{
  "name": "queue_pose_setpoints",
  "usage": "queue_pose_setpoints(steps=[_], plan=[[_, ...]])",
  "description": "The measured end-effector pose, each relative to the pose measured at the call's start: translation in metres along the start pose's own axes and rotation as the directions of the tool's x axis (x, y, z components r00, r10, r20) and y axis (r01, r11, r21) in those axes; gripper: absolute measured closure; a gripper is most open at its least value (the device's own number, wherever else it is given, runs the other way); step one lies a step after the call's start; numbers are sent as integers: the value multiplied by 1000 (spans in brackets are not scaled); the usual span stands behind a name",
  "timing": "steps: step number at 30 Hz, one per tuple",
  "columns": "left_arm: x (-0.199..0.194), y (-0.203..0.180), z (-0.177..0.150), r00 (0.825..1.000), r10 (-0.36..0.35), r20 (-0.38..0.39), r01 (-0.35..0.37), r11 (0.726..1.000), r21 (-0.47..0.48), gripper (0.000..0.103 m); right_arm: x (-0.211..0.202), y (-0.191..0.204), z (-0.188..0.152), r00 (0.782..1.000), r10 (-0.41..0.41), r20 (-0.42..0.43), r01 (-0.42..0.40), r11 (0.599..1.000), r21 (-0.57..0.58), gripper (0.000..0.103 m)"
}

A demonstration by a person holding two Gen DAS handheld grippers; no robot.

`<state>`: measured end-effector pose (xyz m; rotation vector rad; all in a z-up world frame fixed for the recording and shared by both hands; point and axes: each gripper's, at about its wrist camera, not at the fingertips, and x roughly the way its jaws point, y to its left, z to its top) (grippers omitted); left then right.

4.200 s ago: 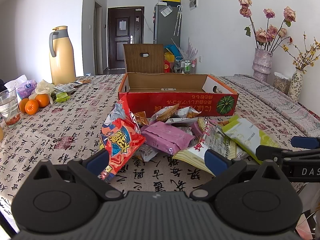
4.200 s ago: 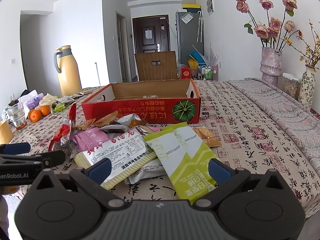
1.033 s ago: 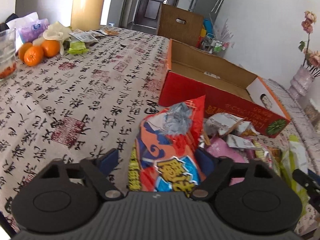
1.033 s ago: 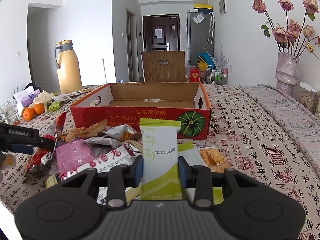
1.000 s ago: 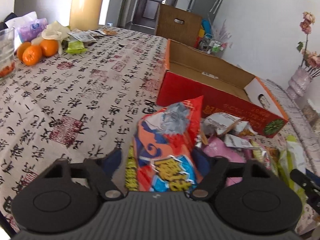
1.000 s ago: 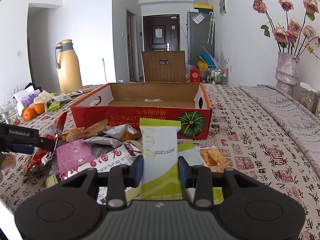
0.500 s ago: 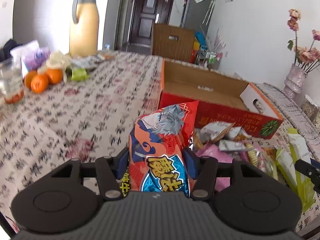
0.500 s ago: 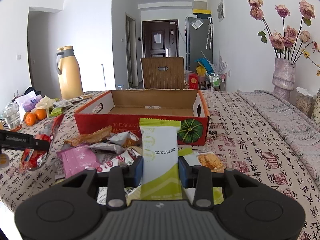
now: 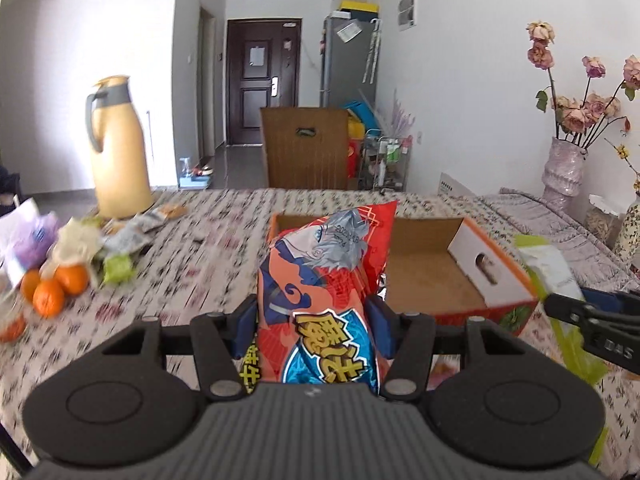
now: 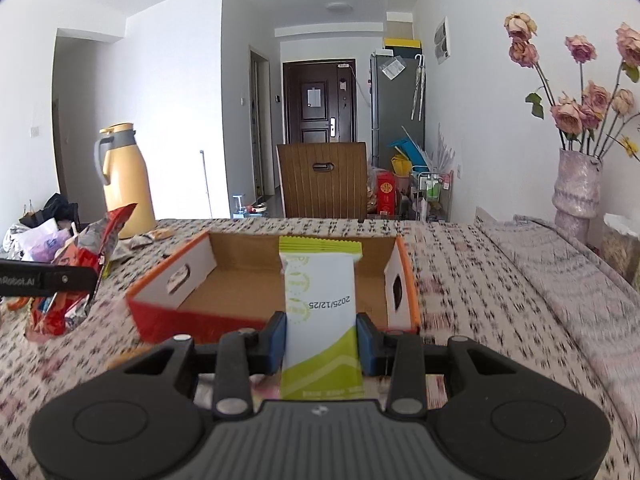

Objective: Organize snacks
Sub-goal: 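Carry both snacks into the cardboard box and open both grippers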

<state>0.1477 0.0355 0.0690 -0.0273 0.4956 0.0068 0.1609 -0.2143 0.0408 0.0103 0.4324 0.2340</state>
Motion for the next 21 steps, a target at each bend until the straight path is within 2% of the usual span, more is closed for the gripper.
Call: queue_pose_setpoints(steps=[4, 13, 16, 21], plan=[[24, -13, 23, 1000, 11, 4, -12, 1000, 24, 45, 34, -4, 27, 1000, -11, -12, 11, 1000, 8, 67], [96, -33, 57, 996, 68, -62, -63, 995, 78, 45, 120, -8, 70, 993, -38, -108, 40, 999, 12, 67], [124, -39, 60, 990, 98, -102, -88, 991, 96, 45, 153, -7, 75, 985, -54, -163, 56, 998, 11, 67], [175, -42, 53, 967, 154, -202, -131, 984, 120, 45, 205, -7, 68, 957, -75, -279, 81, 997, 11, 67]])
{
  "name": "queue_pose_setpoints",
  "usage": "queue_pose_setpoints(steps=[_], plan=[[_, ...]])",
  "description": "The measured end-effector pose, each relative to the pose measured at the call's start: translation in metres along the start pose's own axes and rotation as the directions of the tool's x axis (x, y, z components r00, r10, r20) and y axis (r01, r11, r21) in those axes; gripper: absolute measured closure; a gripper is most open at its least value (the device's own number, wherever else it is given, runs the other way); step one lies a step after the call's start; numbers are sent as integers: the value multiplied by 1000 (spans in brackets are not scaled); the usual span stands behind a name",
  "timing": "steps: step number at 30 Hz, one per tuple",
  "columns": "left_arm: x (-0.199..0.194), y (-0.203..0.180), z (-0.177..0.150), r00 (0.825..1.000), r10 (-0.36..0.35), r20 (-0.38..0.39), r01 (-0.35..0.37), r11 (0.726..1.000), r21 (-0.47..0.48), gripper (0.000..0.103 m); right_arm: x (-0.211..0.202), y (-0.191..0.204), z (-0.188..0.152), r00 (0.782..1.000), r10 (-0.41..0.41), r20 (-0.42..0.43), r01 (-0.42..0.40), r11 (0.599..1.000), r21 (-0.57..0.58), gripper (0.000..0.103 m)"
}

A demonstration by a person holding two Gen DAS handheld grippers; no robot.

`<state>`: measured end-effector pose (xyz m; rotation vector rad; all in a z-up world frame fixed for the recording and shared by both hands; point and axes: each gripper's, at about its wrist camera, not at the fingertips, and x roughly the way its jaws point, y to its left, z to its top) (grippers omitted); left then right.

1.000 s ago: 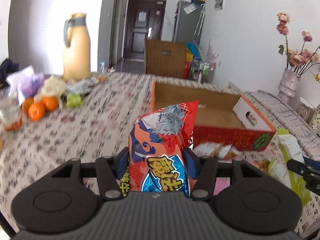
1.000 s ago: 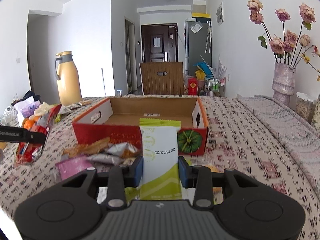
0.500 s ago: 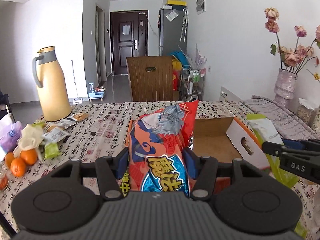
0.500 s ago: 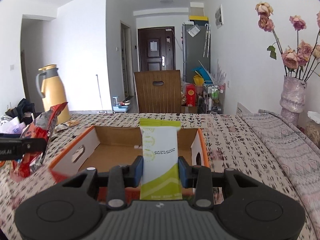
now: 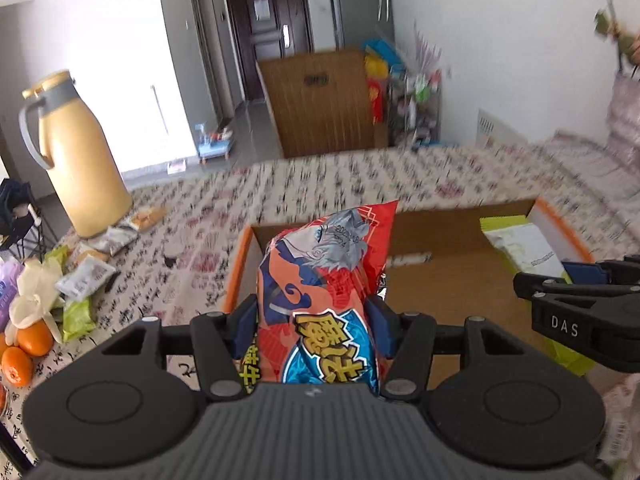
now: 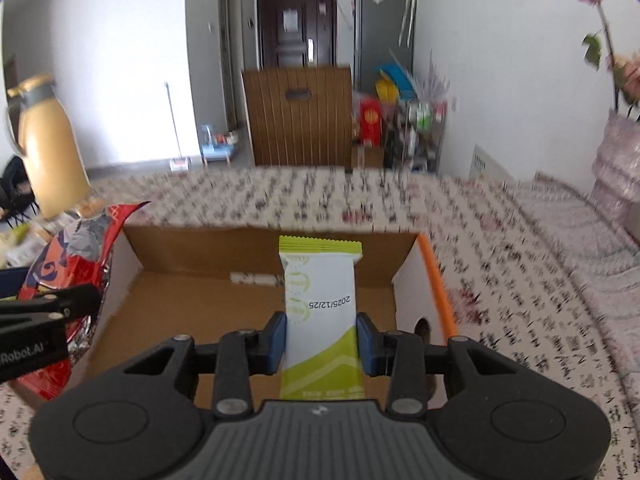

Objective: Organize snacks
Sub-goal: 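Carry both snacks into the cardboard box and open both grippers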

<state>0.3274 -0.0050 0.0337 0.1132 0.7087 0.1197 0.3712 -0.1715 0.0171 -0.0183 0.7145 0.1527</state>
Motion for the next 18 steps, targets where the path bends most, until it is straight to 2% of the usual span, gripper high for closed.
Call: queue_pose_setpoints(steps=[3, 6, 8, 10, 14, 16, 18], plan=[[22, -4, -6, 998, 2, -62, -1, 1000, 17, 45, 22, 2, -3, 998, -21, -53, 21, 1000, 1, 67], [30, -6, -11, 997, -1, -78, 3, 1000, 24, 44, 33, 3, -9, 996, -21, -87, 21, 1000, -3, 66], [31, -5, -12, 997, -1, -76, 3, 1000, 19, 39, 35, 1, -13, 995, -19, -94, 19, 1000, -1, 65], [28, -2, -13, 998, 0, -62, 1, 1000, 19, 26, 32, -1, -16, 996, -17, -83, 18, 1000, 4, 64], [16, 5, -13, 1000, -11, -19, 11, 1000, 8, 11, 16, -9, -20, 999, 13, -40, -12, 1000, 20, 34], [5, 7, -13, 1000, -10, 11, 10, 1000, 1, 0, 4, -14, -22, 999, 32, -12, -32, 999, 30, 24], [-7, 11, -14, 999, -10, 41, 10, 1000, -3, 0, -11, -19, -25, 998, 53, 20, -54, 998, 41, 15]])
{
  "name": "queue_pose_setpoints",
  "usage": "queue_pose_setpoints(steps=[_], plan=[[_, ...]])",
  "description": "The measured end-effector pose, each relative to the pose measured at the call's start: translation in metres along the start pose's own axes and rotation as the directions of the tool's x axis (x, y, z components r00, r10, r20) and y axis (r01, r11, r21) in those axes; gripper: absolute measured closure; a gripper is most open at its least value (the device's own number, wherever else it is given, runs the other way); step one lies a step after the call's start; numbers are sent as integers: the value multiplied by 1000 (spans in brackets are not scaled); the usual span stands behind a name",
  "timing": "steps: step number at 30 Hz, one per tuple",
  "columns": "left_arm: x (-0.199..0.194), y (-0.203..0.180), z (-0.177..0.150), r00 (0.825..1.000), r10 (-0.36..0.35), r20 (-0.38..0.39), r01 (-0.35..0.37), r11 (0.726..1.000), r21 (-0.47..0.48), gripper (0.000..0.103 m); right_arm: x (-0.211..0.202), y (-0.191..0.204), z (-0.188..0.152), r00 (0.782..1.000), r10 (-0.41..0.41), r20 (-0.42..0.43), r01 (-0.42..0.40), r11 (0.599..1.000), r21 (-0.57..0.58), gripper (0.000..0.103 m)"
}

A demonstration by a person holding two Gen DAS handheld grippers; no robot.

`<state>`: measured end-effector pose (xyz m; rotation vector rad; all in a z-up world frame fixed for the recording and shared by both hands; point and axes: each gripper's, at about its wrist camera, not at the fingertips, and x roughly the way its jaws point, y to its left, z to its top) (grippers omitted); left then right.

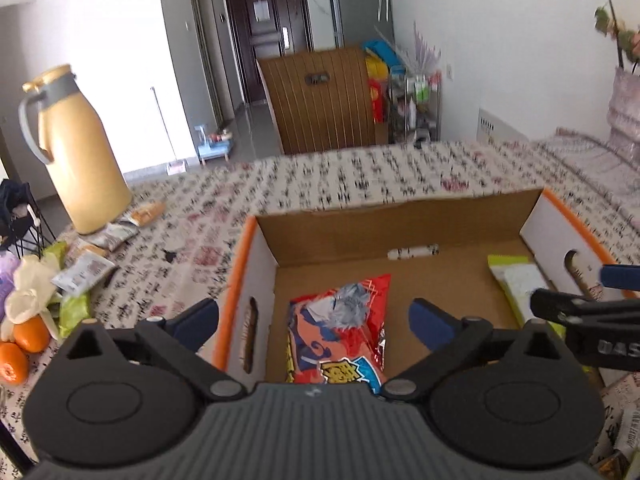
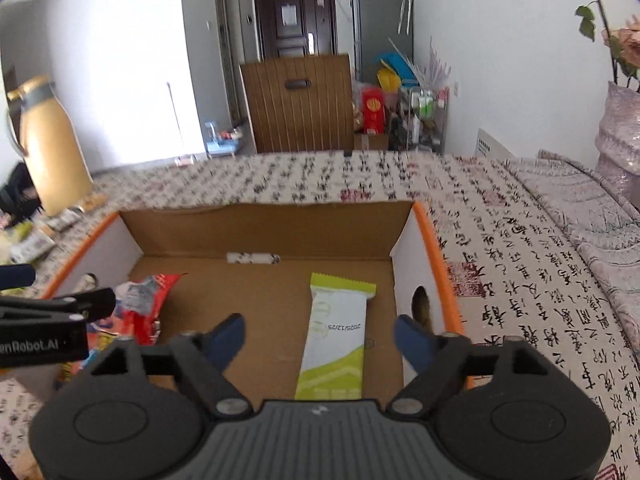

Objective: Organize snacks
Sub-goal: 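Carry both snacks into the cardboard box and open both grippers, then return both tools to the pile and grasp another green-white bar with right gripper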

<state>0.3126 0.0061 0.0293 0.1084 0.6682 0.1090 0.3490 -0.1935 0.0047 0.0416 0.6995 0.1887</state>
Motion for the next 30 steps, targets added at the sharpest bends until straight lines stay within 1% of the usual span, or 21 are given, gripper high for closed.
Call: queue_pose_setpoints(steps=[1, 4, 10, 16, 18, 23, 30], plan=[[-5, 2, 0, 1000, -4, 7, 4, 1000, -3, 0, -8, -2, -1, 1000, 8, 17, -8, 1000, 3, 9], [-28, 5, -6, 999, -16, 44, 16, 1000, -5, 0, -35, -7, -8, 998, 23, 67, -23, 1000, 7, 0], [-75, 9, -29, 990, -34, 135, 36, 999, -9, 0, -88, -11, -31, 986, 31, 165, -29, 1000, -11, 0], [-113, 16, -64, 981, -34, 189, 40, 999, -28, 0, -137, -11, -67, 969, 36, 244, -27, 999, -44, 0], [-123, 17, -78, 978, -27, 206, 33, 999, -27, 0, -151, -11, -81, 965, 41, 257, -29, 998, -52, 0], [-144, 18, -112, 971, -46, 233, 53, 998, -22, 0, -170, -9, -116, 964, 41, 261, -35, 999, -30, 0], [-163, 19, -153, 968, -68, 243, 80, 996, -39, 0, -176, -7, -151, 971, 33, 238, -31, 999, -14, 0]])
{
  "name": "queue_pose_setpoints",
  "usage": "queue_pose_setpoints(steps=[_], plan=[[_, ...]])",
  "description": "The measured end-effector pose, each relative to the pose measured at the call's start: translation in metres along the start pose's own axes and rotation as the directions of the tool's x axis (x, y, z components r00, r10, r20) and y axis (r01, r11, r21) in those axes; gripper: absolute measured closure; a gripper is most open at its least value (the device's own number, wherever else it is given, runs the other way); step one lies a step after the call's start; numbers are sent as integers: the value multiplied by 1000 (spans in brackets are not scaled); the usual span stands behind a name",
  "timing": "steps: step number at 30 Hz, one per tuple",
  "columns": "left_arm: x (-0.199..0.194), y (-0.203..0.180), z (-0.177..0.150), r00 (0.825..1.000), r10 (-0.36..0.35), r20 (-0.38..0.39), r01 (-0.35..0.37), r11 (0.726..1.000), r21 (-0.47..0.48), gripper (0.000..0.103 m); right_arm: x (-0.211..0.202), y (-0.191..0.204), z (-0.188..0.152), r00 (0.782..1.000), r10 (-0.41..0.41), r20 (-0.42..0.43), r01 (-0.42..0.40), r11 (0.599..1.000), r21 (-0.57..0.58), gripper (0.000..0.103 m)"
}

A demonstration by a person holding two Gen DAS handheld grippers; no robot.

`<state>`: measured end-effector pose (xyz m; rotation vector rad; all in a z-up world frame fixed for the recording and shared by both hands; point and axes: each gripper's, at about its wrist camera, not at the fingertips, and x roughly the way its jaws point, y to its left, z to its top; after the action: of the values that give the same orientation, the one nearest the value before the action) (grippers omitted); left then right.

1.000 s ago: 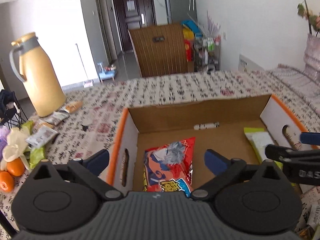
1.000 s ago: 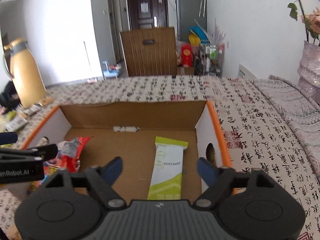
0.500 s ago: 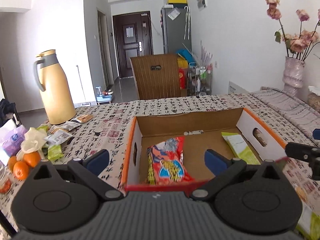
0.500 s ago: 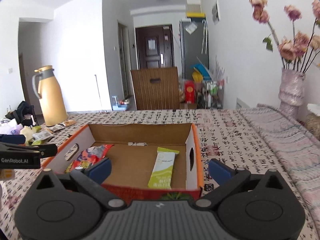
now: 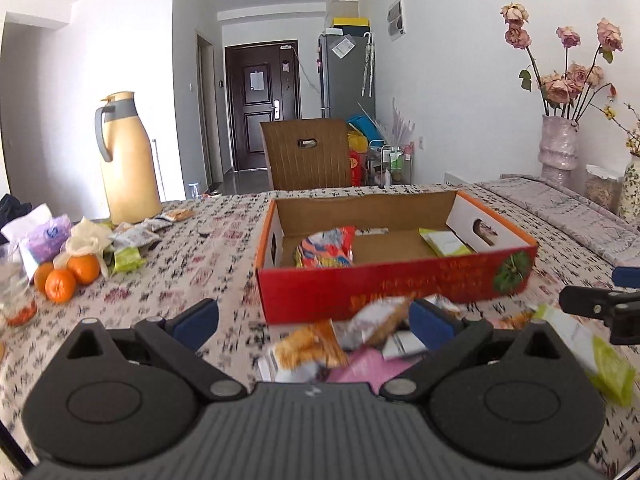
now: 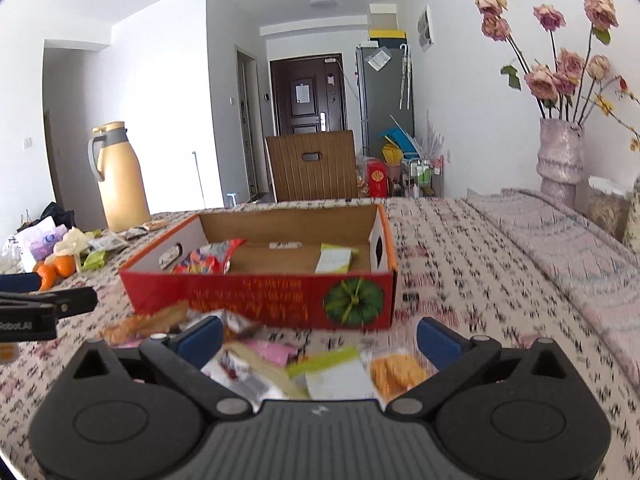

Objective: Organize snacks
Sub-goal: 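Return both tools to the pile and grasp another green-white bar with right gripper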

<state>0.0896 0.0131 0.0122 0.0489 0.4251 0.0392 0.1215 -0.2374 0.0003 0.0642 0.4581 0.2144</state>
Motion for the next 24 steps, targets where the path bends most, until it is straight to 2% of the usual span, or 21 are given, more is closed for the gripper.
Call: queue_pose_setpoints(steps=[4, 8, 15, 18, 20, 24], plan=[[-12, 1, -17, 1000, -5, 6, 5, 1000, -3, 0, -5, 0, -17, 1000, -11, -23, 11, 1000, 6, 0], [-13, 2, -30, 999, -6, -32, 6, 1000, -6, 0, -8, -2, -32, 998, -24, -54, 24, 1000, 4, 0], [-11, 1, -36, 998, -21, -53, 20, 1000, -22, 0, -2, -11, -42, 994, -59, -88, 60, 998, 8, 2], [-10, 0, -36, 998, -22, -59, 21, 1000, -22, 0, 3, -15, -42, 992, -69, -104, 70, 998, 0, 11], [-10, 0, -37, 998, -21, -60, 20, 1000, -22, 0, 7, -16, -43, 990, -70, -123, 70, 998, -8, 23], [-8, -1, -37, 998, -21, -66, 20, 1000, -21, 0, 16, -17, -44, 985, -59, -161, 55, 998, -31, 38]])
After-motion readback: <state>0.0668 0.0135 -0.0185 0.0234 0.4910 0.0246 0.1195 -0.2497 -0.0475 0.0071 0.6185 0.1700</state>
